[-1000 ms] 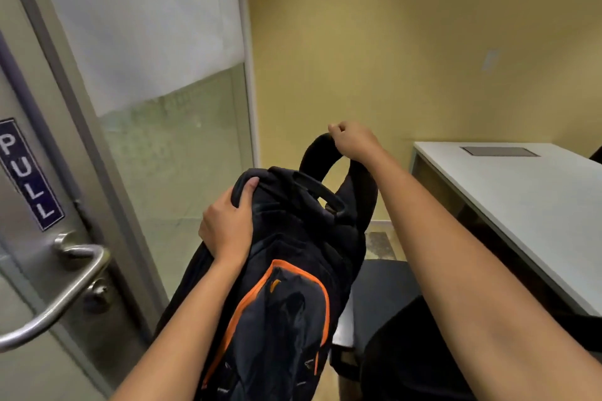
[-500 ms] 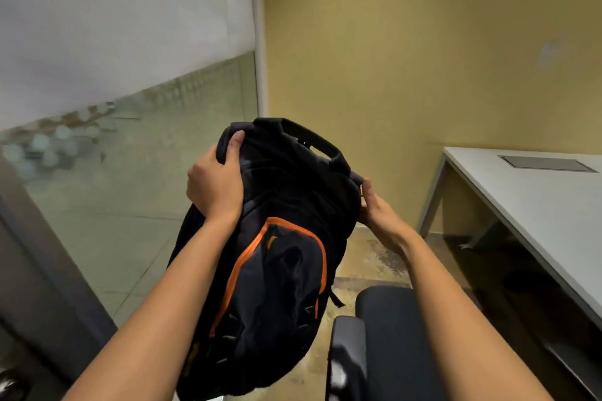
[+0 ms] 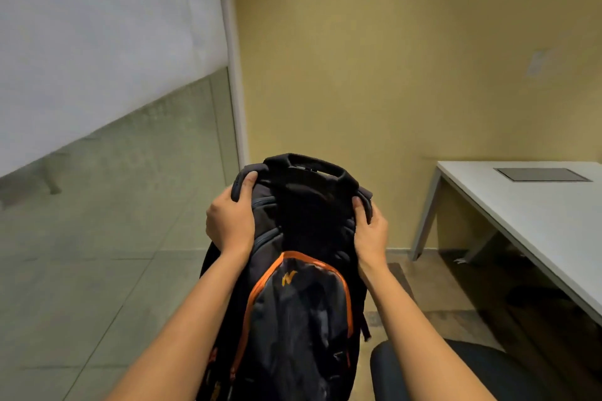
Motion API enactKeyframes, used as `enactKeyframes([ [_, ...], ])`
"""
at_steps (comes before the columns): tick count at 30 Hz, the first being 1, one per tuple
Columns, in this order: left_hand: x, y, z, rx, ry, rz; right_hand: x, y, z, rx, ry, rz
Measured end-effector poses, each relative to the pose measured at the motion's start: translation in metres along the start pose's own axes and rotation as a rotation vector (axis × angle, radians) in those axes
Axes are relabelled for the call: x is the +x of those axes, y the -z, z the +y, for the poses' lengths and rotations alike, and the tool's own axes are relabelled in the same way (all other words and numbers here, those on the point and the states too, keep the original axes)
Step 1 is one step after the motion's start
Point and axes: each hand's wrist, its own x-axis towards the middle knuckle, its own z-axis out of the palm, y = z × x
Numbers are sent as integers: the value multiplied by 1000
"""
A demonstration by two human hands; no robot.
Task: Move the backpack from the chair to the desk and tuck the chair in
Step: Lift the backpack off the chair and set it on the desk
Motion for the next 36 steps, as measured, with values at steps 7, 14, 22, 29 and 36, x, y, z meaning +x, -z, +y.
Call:
enactKeyframes([
  [7, 62, -46, -36, -15, 50, -72, 53, -44, 13, -91, -2, 249],
  [14, 108, -109, -37, -48, -2, -149, 116, -53, 24, -150, 34, 338],
  [22, 166, -215, -24, -85, -31, -169, 223, -59, 42, -168, 57, 398],
  [29, 206, -324, -5, -108, -22, -204, 330, -44, 60, -198, 56, 426],
  [36, 230, -419, 13, -182, -36, -262, 413, -22, 67, -216, 95, 494],
])
